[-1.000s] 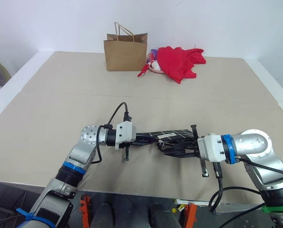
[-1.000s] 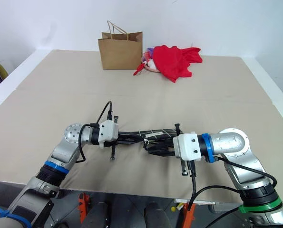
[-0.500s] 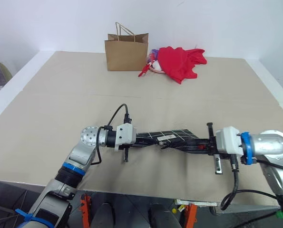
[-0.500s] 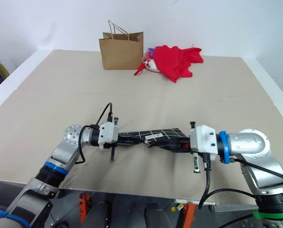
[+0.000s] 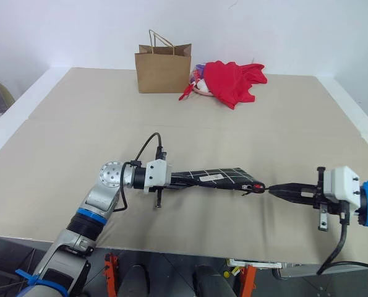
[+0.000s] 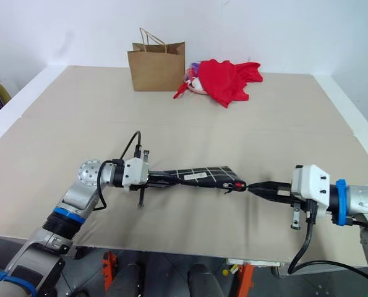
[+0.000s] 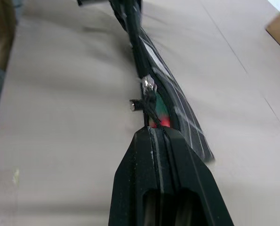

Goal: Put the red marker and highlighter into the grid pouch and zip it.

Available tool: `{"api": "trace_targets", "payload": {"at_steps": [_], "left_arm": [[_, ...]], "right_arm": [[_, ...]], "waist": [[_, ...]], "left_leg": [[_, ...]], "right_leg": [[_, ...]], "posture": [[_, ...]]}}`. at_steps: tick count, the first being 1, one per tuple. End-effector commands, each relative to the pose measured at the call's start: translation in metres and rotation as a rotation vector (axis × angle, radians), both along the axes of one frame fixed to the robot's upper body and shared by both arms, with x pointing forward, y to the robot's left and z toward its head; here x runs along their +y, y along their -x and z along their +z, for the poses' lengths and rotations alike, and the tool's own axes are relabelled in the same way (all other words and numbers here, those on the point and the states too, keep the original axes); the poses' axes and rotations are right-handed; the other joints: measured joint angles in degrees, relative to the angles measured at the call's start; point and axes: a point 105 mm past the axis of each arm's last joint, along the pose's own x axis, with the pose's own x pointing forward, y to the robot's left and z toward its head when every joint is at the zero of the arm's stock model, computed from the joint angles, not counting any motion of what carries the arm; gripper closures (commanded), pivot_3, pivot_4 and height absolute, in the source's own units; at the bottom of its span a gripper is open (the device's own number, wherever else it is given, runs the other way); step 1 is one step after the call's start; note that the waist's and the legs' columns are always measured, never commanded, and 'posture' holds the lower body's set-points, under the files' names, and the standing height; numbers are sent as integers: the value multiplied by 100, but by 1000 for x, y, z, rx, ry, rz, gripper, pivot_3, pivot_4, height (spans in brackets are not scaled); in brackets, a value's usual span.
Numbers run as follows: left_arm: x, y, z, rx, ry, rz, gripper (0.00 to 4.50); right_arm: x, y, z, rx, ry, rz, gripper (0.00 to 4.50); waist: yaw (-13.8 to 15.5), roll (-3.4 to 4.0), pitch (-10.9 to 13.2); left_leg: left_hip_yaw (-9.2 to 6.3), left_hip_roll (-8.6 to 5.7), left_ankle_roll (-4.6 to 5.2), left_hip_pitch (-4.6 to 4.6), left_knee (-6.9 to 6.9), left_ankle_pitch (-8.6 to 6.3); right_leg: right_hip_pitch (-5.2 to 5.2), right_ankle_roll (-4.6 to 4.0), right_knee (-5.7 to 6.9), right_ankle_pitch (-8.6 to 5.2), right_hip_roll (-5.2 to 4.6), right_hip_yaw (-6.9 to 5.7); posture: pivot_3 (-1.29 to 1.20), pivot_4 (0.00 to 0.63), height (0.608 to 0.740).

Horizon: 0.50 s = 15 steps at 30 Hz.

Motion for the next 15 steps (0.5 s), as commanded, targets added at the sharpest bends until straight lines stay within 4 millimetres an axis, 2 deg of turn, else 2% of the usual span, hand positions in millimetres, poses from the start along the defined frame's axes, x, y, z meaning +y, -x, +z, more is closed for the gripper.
{"api": "trace_targets", "payload": {"at_steps": [1, 5, 15], "left_arm": [[15, -9, 5, -29, -17, 42, 4500], [12, -9, 5, -27, -22, 32, 4500], [12, -10, -3, -3, -54, 54, 4500]], "right_arm": [[-11, 1, 18, -72, 5, -46, 4399], [-13, 2, 13, -57, 23, -53, 4399], [-18, 3, 14, -59, 28, -69, 4399]], "waist": [[-2, 0, 0], [0, 0, 0], [1, 0, 0]], "left_leg": [[-1, 0, 0, 1, -1, 0], [0, 0, 0, 0, 0, 0], [-1, 0, 0, 1, 0, 0]], "right_leg": [[0, -1, 0, 0, 1, 0], [1, 0, 0, 0, 0, 0], [1, 0, 0, -1, 0, 0]], "posture": [[0, 150, 740], [0, 150, 740], [0, 150, 740]]}}
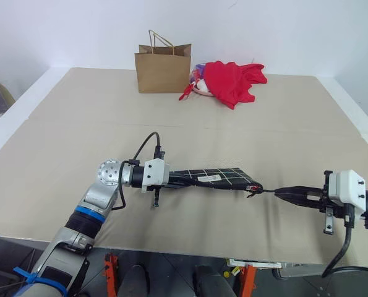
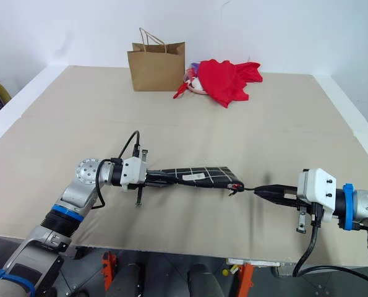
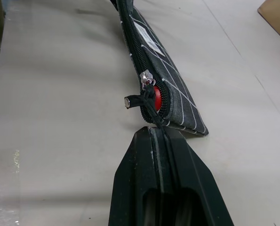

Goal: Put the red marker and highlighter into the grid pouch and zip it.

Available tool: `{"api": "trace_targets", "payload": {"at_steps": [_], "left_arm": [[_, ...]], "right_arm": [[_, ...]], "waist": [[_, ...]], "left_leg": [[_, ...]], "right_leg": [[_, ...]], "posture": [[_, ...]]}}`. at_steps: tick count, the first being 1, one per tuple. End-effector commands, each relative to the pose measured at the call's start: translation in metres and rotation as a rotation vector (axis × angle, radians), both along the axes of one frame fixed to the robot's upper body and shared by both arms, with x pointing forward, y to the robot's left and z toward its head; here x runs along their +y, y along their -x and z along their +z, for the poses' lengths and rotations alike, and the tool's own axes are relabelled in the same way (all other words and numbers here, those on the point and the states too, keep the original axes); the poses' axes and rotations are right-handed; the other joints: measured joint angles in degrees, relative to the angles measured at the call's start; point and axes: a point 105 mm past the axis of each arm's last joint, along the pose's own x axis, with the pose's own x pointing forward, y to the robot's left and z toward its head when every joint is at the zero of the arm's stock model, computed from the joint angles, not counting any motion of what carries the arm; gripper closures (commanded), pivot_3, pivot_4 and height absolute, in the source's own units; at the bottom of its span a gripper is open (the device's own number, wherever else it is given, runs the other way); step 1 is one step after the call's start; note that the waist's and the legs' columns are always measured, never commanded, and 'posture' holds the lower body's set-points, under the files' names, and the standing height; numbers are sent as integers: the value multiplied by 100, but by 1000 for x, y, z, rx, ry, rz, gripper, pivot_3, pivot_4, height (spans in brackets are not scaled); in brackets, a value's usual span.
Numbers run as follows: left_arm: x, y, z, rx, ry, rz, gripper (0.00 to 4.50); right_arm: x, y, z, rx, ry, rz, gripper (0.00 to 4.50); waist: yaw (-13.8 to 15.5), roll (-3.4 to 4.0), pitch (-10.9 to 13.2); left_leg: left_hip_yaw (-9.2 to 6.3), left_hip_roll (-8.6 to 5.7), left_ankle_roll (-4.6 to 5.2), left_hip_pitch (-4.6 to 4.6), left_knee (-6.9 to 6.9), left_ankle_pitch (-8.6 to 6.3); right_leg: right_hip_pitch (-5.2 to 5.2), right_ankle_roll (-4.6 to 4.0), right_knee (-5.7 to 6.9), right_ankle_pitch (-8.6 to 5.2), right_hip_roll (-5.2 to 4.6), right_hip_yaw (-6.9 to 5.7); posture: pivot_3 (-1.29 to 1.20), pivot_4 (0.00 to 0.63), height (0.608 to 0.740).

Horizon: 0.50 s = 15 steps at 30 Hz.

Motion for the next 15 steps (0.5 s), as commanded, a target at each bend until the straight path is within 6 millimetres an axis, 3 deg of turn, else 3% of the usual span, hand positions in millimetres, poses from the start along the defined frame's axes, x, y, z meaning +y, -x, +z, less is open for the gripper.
{"api": "trace_targets", "payload": {"at_steps": [1, 4, 8, 10, 13, 14, 15], "left_arm": [[11, -8, -5, 13, -40, 66, 4500], [11, -9, -5, 21, -41, 72, 4500], [9, -9, -6, 61, -34, 73, 4500], [6, -7, -5, 73, -31, 57, 4500], [5, -6, -6, 91, -38, 43, 3811], [6, -6, -6, 99, -38, 40, 3347], [7, -6, -5, 111, -37, 35, 2947]], "right_arm": [[-16, -2, 19, -74, 24, -64, 4399], [-23, -1, 16, -61, 46, -81, 4399], [-1, -1, 21, -83, 0, -25, 4399], [0, -1, 17, -67, 6, -24, 4399], [0, 1, 14, -14, -38, -47, 4500], [1, 1, 15, -10, -47, -53, 4500], [1, 1, 16, -10, -57, -58, 4175]], "waist": [[1, 0, 0], [1, 0, 0], [-6, 1, 0], [-5, 1, -1], [-3, 0, 0], [-3, 0, 0], [-2, 0, 0]], "left_leg": [[0, 0, 0, 0, 1, 0], [0, 0, 0, 0, 1, 0], [0, 0, 0, 1, 1, 0], [-1, 0, 0, 2, 1, 0], [-1, 0, 0, 1, 2, 0], [-1, 0, 0, 1, 2, 0], [-1, 0, 0, 1, 2, 0]], "right_leg": [[1, 0, 0, 0, 0, 0], [1, 0, 0, 0, 0, 0], [2, 0, 0, 0, 0, 0], [2, 0, 0, 0, 0, 0], [4, 0, 0, 0, 0, 0], [4, 1, -1, -1, -1, 0], [4, 1, -1, -1, -1, 0]], "posture": [[0, 150, 740], [0, 150, 740], [0, 150, 740], [0, 150, 740], [0, 150, 740], [0, 150, 740], [0, 150, 740]]}}
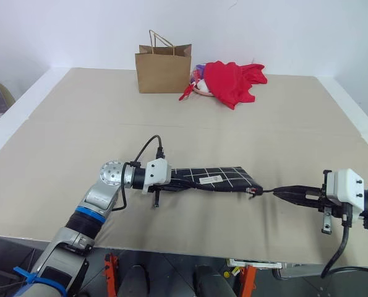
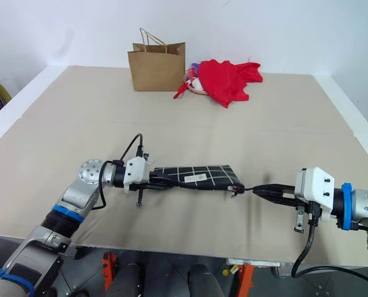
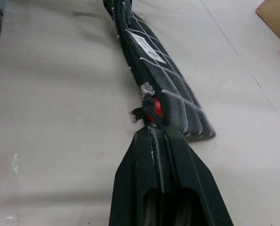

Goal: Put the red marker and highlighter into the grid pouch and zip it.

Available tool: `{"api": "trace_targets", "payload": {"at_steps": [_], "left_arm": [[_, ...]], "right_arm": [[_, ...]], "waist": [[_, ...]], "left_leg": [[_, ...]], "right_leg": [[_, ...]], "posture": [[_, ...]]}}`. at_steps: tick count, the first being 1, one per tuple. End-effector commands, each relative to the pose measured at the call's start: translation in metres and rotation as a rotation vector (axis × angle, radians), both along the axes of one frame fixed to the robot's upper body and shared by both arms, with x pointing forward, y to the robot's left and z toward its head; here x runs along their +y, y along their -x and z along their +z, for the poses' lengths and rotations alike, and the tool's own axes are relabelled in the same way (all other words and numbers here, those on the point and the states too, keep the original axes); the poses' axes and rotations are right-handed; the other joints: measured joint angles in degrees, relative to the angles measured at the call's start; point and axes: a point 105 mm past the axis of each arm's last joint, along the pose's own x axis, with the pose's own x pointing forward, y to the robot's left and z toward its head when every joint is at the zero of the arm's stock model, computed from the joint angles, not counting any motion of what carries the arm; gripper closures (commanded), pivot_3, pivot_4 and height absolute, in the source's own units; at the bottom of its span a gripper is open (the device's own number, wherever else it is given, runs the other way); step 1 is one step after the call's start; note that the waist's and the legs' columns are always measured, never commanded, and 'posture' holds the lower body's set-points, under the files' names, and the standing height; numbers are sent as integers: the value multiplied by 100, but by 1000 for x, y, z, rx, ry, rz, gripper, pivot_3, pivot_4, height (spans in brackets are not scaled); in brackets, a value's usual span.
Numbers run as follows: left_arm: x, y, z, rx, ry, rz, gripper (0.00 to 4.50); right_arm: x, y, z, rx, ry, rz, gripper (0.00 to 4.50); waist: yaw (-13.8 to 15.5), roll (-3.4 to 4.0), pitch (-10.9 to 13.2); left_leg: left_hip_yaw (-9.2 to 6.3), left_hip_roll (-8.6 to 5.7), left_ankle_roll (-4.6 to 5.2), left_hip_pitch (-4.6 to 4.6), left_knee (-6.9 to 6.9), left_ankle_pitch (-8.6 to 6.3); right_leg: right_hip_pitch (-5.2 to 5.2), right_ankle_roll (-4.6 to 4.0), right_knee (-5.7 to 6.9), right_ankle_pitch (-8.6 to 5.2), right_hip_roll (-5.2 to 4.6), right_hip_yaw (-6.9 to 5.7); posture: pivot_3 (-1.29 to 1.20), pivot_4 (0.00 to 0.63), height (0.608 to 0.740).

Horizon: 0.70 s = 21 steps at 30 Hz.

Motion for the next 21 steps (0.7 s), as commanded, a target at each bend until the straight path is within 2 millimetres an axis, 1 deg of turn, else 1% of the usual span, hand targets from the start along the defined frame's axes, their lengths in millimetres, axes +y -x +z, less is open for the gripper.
{"api": "trace_targets", "payload": {"at_steps": [1, 2, 3, 4, 5, 6, 8, 9, 10, 11, 12, 14, 18, 21], "left_arm": [[4, -1, 9, 13, 16, -6, 2499], [7, -2, 10, 26, 18, -1, 2297], [9, -2, 12, 35, 19, 3, 1790], [13, -4, 14, 54, 25, 17, 1517], [17, -6, 17, 79, 38, 39, 1363], [23, -8, 19, 102, 54, 66, 813], [35, -13, 23, 137, 78, 126, 299], [40, -15, 23, 147, 83, 152, 180], [48, -19, 22, 151, 83, 202, 19], [56, -24, 19, 155, 82, 260, 0], [63, -27, 17, 157, 84, 309, 0], [72, -32, 12, 164, 75, 387, 0], [75, -26, 6, 193, 77, 433, 0], [82, -29, 5, 175, 81, 491, 0]], "right_arm": [[-1, 0, 18, -48, -39, -27, 3813], [-1, 0, 20, -39, -71, -45, 3749], [-1, -1, 21, -31, -95, -58, 3267], [-1, -2, 22, -4, -153, -92, 2889], [-2, -2, 23, 19, -198, -117, 2690], [-3, -3, 23, 39, -236, -143, 2075], [-7, -3, 21, 106, -328, -212, 1572], [-8, -3, 21, 121, -367, -240, 1382], [-10, -4, 21, 133, -413, -272, 1046], [-11, -6, 21, 125, -460, -303, 367], [-13, -8, 21, 117, -506, -335, 170], [-12, -11, 19, 104, -565, -380, 170], [-8, -18, 12, 88, -595, -431, 170], [-7, -21, 12, 58, -608, -435, 170]], "waist": [[2, 0, 0], [2, 0, 0], [1, 0, 0], [1, 0, 0], [-2, 0, 0], [-2, -1, 0], [-5, -1, 1], [-5, -1, 1], [-5, -2, 1], [-3, -1, 0], [-1, 0, 0], [-4, -5, -2], [-8, -5, -2], [-6, -5, -2]], "left_leg": [[0, 0, 0, 0, 0, 0], [0, 0, 0, 0, 0, 0], [0, 0, 0, 0, 0, 0], [0, 0, 0, 0, 0, 0], [0, 0, 0, 0, 0, 0], [0, 0, 0, 1, 0, 0], [-3, 1, 0, 0, 0, 0], [-3, 1, 0, 0, 0, 0], [-3, 1, 0, 0, -1, 0], [-4, 1, 0, -1, -1, 0], [-3, 0, 0, -1, -1, 0], [-3, -3, 1, -1, -1, 0], [-6, 1, 0, 1, -1, 0], [-5, -1, 0, -2, -2, 0]], "right_leg": [[0, 0, 0, 0, 0, 0], [0, 0, 0, 0, 0, 0], [0, 0, 0, 0, 0, 0], [0, -1, 0, 0, 1, 0], [0, -1, 0, 0, 1, 0], [0, -1, 0, 0, 1, 0], [0, -2, 1, 1, 2, -1], [0, -2, 1, 1, 2, 0], [0, -2, 1, 1, 1, -1], [0, -2, 0, 0, 1, -1], [0, -1, 0, 0, -2, -1], [2, 0, 0, -1, -5, -1], [1, -2, 0, 0, -2, -5], [1, -2, 0, -1, -4, -5]], "posture": [[0, 150, 740], [0, 150, 740], [0, 150, 740], [0, 150, 740], [0, 150, 740], [0, 150, 740], [0, 150, 740], [0, 150, 740], [0, 150, 740], [0, 150, 740], [0, 150, 740], [0, 150, 740], [0, 150, 740], [0, 150, 740]]}}
